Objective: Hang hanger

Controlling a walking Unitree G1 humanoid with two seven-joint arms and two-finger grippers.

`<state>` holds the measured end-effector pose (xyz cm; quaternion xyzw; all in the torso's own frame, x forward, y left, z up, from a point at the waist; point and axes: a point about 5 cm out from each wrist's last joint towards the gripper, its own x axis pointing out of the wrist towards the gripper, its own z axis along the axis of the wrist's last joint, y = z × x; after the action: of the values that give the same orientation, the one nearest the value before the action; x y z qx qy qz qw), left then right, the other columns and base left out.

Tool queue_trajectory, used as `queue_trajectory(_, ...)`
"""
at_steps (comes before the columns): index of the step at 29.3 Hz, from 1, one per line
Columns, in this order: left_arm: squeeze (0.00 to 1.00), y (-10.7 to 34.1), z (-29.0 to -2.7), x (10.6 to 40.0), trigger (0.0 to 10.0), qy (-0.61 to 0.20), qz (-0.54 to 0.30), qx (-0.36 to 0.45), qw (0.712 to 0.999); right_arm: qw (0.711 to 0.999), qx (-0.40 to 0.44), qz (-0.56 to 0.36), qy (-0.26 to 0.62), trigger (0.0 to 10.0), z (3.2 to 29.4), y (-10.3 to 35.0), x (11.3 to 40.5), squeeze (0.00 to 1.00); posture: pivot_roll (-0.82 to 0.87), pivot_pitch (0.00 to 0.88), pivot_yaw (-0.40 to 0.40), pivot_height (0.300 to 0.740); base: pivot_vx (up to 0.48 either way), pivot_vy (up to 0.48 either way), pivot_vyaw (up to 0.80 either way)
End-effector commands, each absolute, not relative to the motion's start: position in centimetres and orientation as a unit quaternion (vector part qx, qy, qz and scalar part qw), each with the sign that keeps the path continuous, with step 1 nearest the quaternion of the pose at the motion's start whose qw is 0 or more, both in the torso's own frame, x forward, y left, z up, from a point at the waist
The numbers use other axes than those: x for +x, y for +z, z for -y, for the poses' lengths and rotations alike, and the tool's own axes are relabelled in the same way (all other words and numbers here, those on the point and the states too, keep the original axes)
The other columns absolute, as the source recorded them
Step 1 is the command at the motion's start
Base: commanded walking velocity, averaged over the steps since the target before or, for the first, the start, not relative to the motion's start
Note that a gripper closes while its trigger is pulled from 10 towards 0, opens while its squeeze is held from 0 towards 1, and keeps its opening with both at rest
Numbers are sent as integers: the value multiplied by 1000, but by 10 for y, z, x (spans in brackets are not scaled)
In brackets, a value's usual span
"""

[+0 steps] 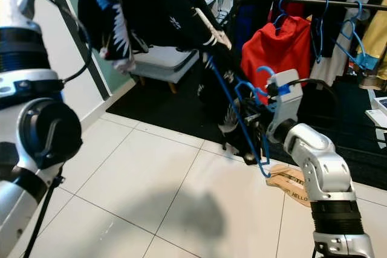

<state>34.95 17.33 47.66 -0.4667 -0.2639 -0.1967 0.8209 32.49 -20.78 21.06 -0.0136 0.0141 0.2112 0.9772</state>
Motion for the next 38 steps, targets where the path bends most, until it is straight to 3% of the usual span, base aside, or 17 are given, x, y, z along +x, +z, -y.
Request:
queue_trajectory(1, 0, 477, -186, 347, 10000, -183, 274, -473, 817, 978, -14, -4, 209, 10000, 207, 214, 327, 0, -24, 0, 56, 740, 0, 0, 0)
queue_trajectory(7, 0, 445, -199, 358, 10000, -150, 240, -466, 838, 978, -9, 10, 209, 10000, 206, 219, 329, 0, -23, 2, 58, 740, 0, 0, 0)
queue_trajectory(8, 0, 412, -213, 366, 10000, -121, 215, -460, 853, 979, -5, 22, 204, 10000, 206, 224, 331, 0, -31, 5, 63, 740, 0, 0, 0)
queue_trajectory(10, 0, 412, -213, 366, 10000, -121, 215, -460, 853, 979, -5, 22, 204, 10000, 206, 224, 331, 0, -31, 5, 63, 740, 0, 0, 0)
queue_trajectory(12, 0, 344, -240, 371, 10000, -57, 161, -435, 884, 979, -1, 38, 199, 10000, 208, 231, 332, 0, -30, 10, 59, 740, 0, 0, 0)
queue_trajectory(15, 0, 344, -240, 371, 10000, -57, 161, -435, 884, 979, -1, 38, 199, 10000, 208, 231, 332, 0, -30, 10, 59, 740, 0, 0, 0)
queue_trajectory(20, 0, 291, -256, 371, 10000, 13, 115, -405, 907, 976, -2, 36, 214, 10000, 203, 230, 332, 0, -31, 12, 53, 740, 0, 0, 0)
queue_trajectory(28, 0, 277, -259, 374, 10000, 40, 104, -383, 917, 973, -4, 28, 231, 10000, 197, 228, 331, 0, -37, 12, 54, 740, 0, 0, 0)
queue_trajectory(32, 0, 239, -231, 375, 10000, 12, 45, -237, 970, 967, -3, 17, 256, 10000, 189, 227, 328, 0, -38, 21, 54, 740, 0, 0, 0)
queue_trajectory(38, 0, 218, -219, 373, 10000, -2, 14, -194, 981, 964, 6, 22, 266, 10000, 186, 230, 328, 0, -40, 22, 56, 740, 0, 0, 0)
